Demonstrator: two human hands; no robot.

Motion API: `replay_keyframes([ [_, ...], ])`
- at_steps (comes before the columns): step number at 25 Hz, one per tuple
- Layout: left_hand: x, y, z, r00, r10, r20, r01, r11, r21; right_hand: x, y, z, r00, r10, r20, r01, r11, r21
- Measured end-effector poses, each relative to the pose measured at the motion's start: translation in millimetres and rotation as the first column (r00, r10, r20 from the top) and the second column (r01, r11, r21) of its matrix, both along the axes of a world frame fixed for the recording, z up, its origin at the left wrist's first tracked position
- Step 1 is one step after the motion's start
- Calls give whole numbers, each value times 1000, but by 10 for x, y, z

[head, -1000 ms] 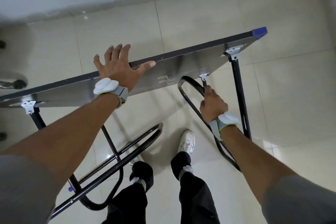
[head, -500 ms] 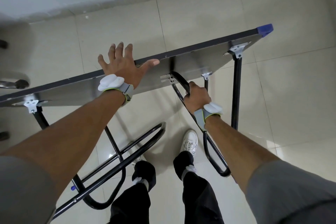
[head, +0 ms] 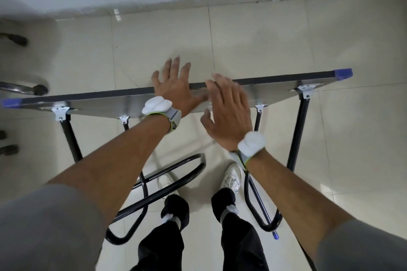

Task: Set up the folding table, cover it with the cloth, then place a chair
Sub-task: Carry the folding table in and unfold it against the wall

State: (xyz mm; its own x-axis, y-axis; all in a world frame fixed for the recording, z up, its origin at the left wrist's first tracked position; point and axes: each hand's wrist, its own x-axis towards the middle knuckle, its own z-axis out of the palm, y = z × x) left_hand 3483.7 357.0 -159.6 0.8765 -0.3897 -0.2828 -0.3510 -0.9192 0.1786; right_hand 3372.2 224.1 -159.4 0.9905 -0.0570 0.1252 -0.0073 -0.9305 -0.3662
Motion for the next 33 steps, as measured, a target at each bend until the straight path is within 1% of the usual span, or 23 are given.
replay_keyframes([
  [1,-2,125,17,995,-95,42,96,995,-21,166,95,29,998,55,-34,-56,998,-31],
  [2,-22,266,26,974,-211,86,212,977,-8,292,148,30,989,96,-116,-108,989,-101],
  [3,-50,412,19,940,-316,127,314,949,32,352,149,17,973,107,-204,-146,971,-188],
  [4,-82,598,-5,914,-370,165,361,929,79,380,133,-6,959,103,-263,-172,952,-253],
  [5,-134,815,-41,910,-363,201,348,931,108,383,110,-34,955,89,-284,-176,939,-296],
  [6,-204,1040,-74,920,-316,233,296,948,117,389,93,-45,955,76,-288,-168,936,-310],
  [7,-263,1272,-98,927,-273,256,249,961,123,416,101,-40,956,57,-289,-151,938,-313],
  [9,-297,1614,-106,925,-266,271,235,961,144,561,273,-21,947,38,-318,-138,944,-298],
  [12,-160,1643,-72,940,-283,192,257,955,150,841,865,-68,919,199,-339,-305,905,-295],
  [13,-111,1579,-48,945,-277,172,258,958,127,898,1019,-77,921,207,-330,-311,902,-300],
  [15,-117,1554,-6,958,-220,183,207,975,84,970,1243,-88,934,142,-328,-250,915,-316],
  [17,-274,1629,-3,970,-112,217,120,992,-25,951,1284,-102,943,90,-322,-205,916,-345],
  [18,-407,1723,-17,974,-69,214,89,992,-86,920,1312,-105,945,92,-315,-207,911,-358],
  [19,-584,1805,-46,980,-52,194,81,987,-141,887,1325,-104,947,97,-307,-211,906,-366],
  [21,-1017,1895,-112,992,-95,86,110,975,-196,851,1328,-98,948,100,-301,-212,906,-367],
  [23,-1413,1935,-193,980,-200,-25,193,968,-160,886,1317,-94,949,93,-302,-206,906,-369],
  [25,-1700,1982,-298,955,-278,-100,275,960,-43,919,1296,-88,948,92,-304,-208,904,-373],
  [26,-1767,2011,-340,950,-287,-124,292,956,25,927,1286,-95,949,96,-301,-211,901,-380],
  [28,-1738,2050,-354,954,-275,-124,287,953,96,954,1266,-114,949,103,-299,-219,895,-388],
  [30,-1658,2058,-367,963,-265,-51,268,962,54,977,1269,-123,950,106,-293,-218,897,-384],
  [31,-1584,2062,-368,973,-228,-32,229,973,28,982,1265,-124,953,103,-285,-211,900,-382],
  [32,-1483,2066,-358,984,-167,-64,169,985,31,983,1263,-124,955,101,-278,-206,902,-380],
  [33,-1367,2079,-349,989,-104,-106,112,991,70,978,1258,-129,957,100,-271,-202,904,-377],
])
